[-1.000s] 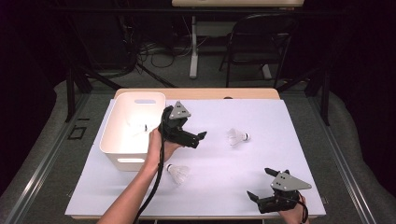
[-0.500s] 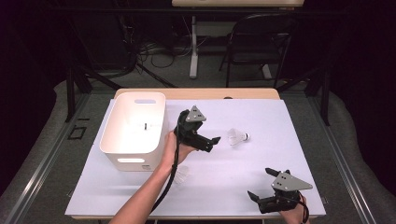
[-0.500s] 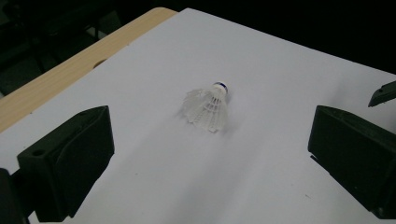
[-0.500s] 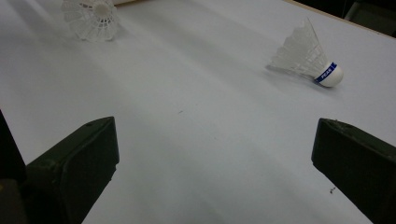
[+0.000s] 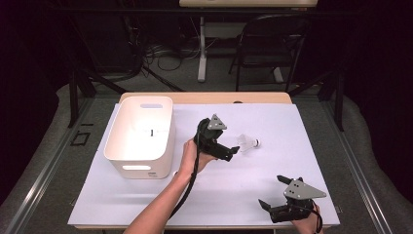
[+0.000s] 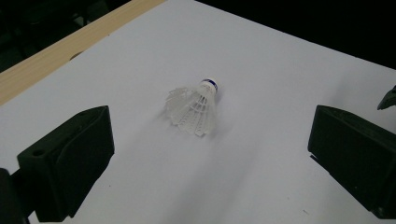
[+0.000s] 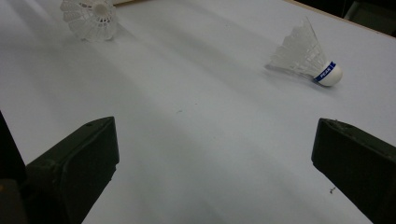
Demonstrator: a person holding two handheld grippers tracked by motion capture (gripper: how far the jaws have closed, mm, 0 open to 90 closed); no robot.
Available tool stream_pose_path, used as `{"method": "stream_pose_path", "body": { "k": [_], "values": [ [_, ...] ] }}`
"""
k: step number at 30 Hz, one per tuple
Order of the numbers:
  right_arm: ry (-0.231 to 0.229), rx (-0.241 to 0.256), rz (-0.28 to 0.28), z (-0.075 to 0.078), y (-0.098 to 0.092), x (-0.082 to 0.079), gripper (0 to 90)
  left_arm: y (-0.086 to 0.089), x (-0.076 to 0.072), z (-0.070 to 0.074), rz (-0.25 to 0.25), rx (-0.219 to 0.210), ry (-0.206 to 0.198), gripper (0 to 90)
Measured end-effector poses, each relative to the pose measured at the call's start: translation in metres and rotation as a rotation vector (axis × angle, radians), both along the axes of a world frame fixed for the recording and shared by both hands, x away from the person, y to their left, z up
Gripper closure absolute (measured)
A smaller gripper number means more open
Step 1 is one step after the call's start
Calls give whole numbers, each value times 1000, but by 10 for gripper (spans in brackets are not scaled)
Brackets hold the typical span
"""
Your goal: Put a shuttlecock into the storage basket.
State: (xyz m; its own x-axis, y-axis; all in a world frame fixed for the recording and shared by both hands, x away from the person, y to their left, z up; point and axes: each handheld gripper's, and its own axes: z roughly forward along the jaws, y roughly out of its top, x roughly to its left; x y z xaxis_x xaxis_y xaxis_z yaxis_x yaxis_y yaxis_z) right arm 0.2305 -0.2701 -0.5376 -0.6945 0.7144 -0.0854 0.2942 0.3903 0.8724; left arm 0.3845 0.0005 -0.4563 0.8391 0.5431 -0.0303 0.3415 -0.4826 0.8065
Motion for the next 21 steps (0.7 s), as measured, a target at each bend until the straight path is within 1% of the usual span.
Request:
{"method": "stream_pose_path", "body": {
  "k": [6,12,17,21],
  "values": [
    [4,2,3,-1,1,0,0,-12,3,-7,12,27,19,13],
    [3,1,5,0,1,0,0,-22,8,-17,7,27,43,44],
    [5,0,5,-1,1,0,0,-31,14,-25,-7,31,62,86],
    [2,2,3,-1,0,0,0,-39,17,-31,-14,34,84,150]
  ]
}}
